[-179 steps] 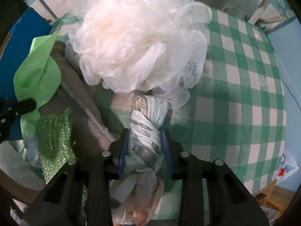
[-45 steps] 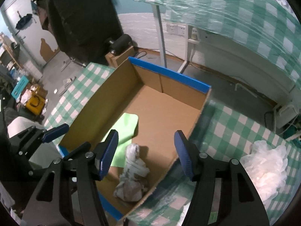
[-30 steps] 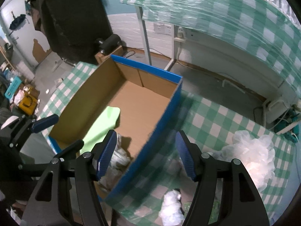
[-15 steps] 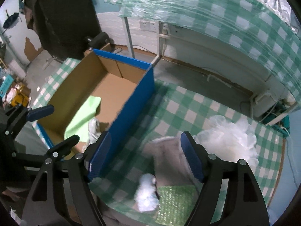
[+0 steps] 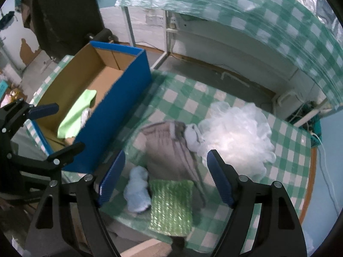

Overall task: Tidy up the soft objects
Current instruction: 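Move both open grippers back toward the remaining items on the table, then grasp the green sparkly scrubber pad with the right gripper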

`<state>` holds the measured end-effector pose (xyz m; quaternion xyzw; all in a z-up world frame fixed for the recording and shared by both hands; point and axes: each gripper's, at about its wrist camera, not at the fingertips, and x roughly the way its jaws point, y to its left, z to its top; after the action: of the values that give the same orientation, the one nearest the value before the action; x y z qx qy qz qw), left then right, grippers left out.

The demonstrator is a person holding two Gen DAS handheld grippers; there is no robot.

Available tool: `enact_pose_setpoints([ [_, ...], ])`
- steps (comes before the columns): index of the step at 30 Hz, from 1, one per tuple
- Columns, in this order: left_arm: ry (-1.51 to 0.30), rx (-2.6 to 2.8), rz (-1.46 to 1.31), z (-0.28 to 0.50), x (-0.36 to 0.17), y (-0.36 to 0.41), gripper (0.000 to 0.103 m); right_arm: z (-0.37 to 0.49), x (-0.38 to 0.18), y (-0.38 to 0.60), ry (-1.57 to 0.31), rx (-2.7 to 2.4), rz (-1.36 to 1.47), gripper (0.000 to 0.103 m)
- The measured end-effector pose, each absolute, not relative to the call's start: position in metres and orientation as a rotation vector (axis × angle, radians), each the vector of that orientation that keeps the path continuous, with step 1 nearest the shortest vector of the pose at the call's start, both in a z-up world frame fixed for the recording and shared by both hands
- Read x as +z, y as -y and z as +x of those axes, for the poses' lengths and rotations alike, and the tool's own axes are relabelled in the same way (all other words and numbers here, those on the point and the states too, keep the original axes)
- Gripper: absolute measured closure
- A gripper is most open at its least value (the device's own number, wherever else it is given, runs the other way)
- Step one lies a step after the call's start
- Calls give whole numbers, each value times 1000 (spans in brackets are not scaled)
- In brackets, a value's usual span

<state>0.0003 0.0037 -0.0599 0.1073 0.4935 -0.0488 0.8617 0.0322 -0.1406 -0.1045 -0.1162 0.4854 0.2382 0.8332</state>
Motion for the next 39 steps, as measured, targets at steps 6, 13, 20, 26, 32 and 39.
enact_pose_setpoints([
  [6, -1075, -150, 227, 1, -70, 18, 24, 28, -121, 162, -1076, 488, -229, 23],
  [13, -1143, -186, 231, 1, -88, 38, 24, 22, -147, 182, -1141, 465, -207, 23],
  [20, -1195, -210, 223, -1, -106, 48, 24, 19, -173, 191, -1216, 464, -175, 23],
  [26, -1237, -229, 238, -4, -118, 56, 24, 17, -194, 192, -1265, 462, -203, 23],
  [32, -1277, -238, 258, -5, -129, 62, 23, 19, -205, 191, -1294, 460, -225, 23],
  [39, -1298, -247, 251, -3, -133, 63, 23, 20, -218, 183, -1318, 479, -252, 23],
])
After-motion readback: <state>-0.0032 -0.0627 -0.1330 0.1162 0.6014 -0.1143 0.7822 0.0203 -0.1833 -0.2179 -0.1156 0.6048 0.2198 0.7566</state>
